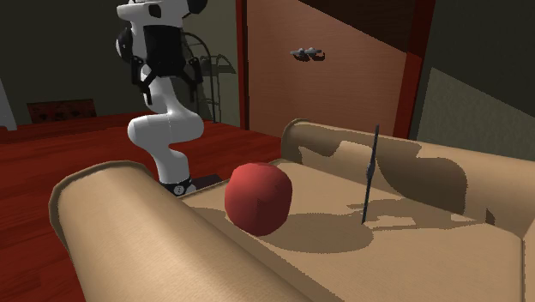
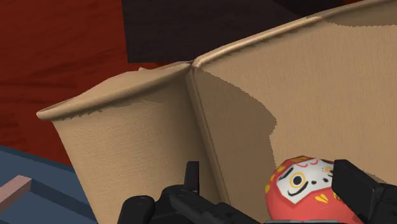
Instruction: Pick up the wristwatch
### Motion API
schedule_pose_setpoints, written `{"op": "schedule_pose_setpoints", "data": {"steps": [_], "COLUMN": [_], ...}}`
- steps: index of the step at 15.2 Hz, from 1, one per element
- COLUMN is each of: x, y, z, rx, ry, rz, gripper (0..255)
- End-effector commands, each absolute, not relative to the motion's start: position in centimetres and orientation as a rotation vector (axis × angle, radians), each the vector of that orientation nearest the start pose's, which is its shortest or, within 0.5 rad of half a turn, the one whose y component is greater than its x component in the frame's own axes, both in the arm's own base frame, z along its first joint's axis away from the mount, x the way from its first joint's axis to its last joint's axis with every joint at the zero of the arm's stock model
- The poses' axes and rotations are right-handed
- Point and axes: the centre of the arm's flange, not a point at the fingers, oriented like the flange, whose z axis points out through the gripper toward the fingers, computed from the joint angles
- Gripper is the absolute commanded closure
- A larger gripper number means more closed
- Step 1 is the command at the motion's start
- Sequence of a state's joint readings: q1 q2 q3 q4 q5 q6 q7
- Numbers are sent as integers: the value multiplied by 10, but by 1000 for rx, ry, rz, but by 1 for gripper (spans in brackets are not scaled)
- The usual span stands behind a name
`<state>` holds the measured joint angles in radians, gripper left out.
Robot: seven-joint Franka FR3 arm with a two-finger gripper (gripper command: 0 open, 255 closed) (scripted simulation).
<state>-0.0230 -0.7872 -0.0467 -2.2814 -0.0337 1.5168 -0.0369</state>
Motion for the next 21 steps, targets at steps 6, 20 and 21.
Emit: {"op": "schedule_pose_setpoints", "data": {"steps": [6, 20, 21], "x": [342, 447, 454], "y": [9, 132, 141], "z": [610, 595, 594], "rx": [-3127, -3057, -3050], "ry": [-56, -304, -321], "rz": [-123, -364, -381], "gripper": [0, 0, 0]}}
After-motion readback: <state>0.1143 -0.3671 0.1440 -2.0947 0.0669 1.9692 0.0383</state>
